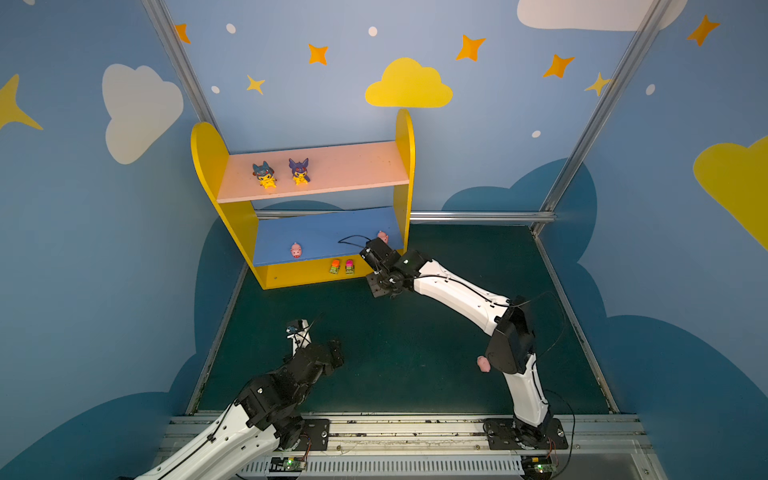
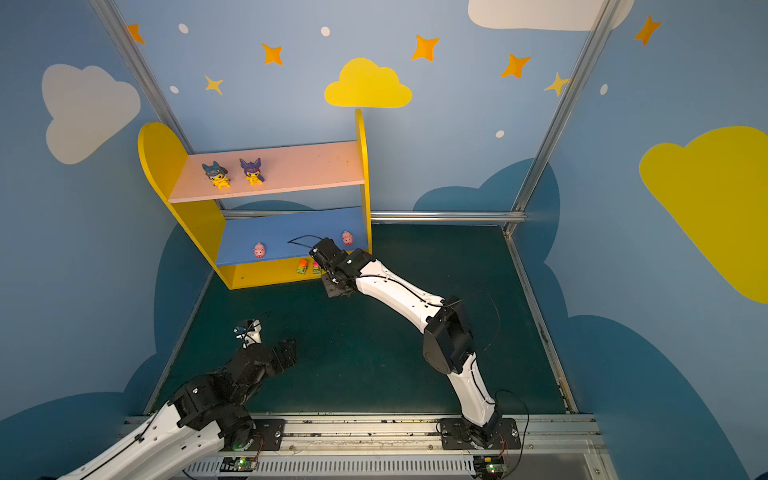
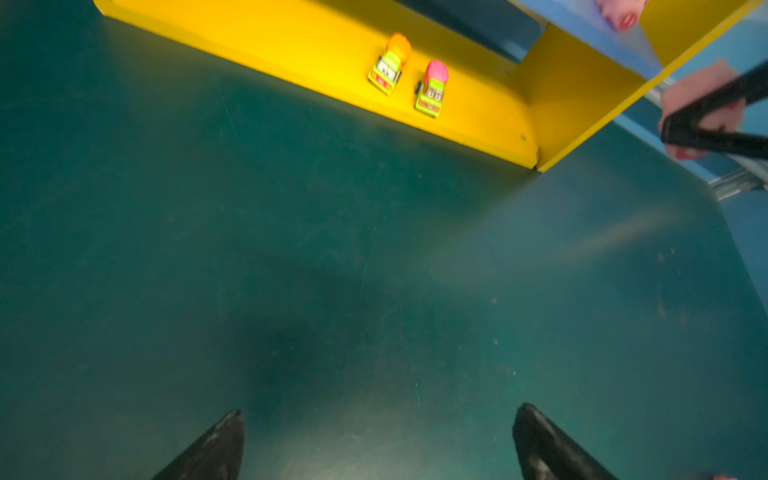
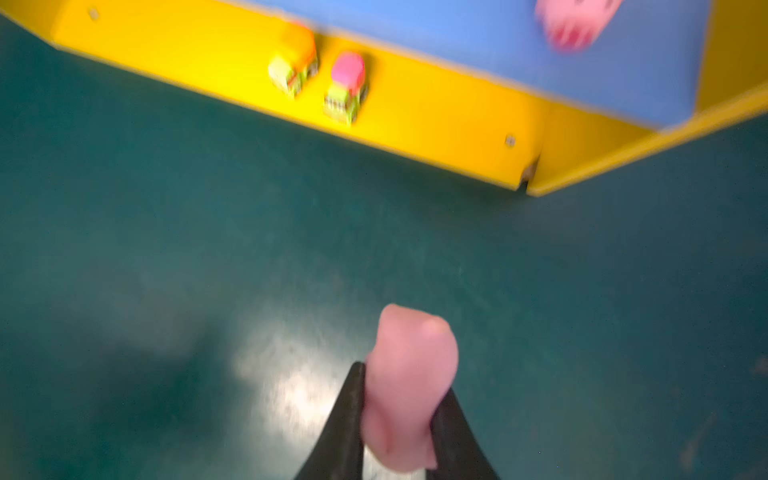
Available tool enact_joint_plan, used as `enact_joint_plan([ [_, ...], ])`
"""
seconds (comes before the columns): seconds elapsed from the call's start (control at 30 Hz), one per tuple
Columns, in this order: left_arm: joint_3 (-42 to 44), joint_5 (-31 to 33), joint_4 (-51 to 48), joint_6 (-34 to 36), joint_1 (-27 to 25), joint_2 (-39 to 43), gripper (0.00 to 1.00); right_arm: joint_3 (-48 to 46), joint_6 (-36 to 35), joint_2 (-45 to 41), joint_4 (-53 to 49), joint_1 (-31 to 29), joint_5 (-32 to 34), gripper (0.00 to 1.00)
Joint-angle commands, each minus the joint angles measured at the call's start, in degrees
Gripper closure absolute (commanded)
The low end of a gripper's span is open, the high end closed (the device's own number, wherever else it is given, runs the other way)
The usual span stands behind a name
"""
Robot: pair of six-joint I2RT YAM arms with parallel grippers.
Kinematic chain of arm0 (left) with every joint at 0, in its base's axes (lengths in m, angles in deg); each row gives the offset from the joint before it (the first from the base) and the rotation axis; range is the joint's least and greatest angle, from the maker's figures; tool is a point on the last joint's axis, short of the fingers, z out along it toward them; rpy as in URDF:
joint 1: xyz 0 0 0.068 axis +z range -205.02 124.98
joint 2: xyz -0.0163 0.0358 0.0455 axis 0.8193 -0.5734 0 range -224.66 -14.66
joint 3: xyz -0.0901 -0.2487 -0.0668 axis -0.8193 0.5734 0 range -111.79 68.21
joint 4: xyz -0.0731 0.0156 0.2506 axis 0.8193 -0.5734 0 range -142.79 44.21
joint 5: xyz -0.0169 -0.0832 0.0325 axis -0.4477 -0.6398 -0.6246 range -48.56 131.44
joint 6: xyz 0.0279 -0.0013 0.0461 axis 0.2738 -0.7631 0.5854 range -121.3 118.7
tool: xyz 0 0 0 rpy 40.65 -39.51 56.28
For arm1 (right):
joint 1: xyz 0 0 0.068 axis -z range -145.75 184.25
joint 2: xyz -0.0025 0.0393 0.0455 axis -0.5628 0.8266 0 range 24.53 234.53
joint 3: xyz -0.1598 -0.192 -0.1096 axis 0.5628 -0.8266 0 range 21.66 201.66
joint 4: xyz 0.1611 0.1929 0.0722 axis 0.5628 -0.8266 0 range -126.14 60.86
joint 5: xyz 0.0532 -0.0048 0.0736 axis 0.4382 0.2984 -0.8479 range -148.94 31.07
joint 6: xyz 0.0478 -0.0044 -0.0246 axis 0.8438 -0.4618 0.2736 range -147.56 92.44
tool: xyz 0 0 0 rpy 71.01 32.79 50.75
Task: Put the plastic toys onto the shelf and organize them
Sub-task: 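Carry the pig onto the blue lower shelf, lower it and open the right gripper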
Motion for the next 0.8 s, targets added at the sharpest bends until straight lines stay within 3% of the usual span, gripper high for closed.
enact_joint_plan([
  [0.0,-2.57,-1.36,1.87,2.91,1.68,-1.93,0.0,6.28,-5.33,4.14,-3.96,1.4,-0.75,0.78],
  [0.47,-9.8,-7.36,6.45,8.94,6.69,-11.33,0.0,23.41,-13.18,14.73,-1.05,4.84,-3.55,0.76],
  [0.77,-10.84,-8.55,7.52,9.59,8.72,-12.89,0.0,25.6,-15.56,16.9,5.19,6.55,-6.26,0.76],
])
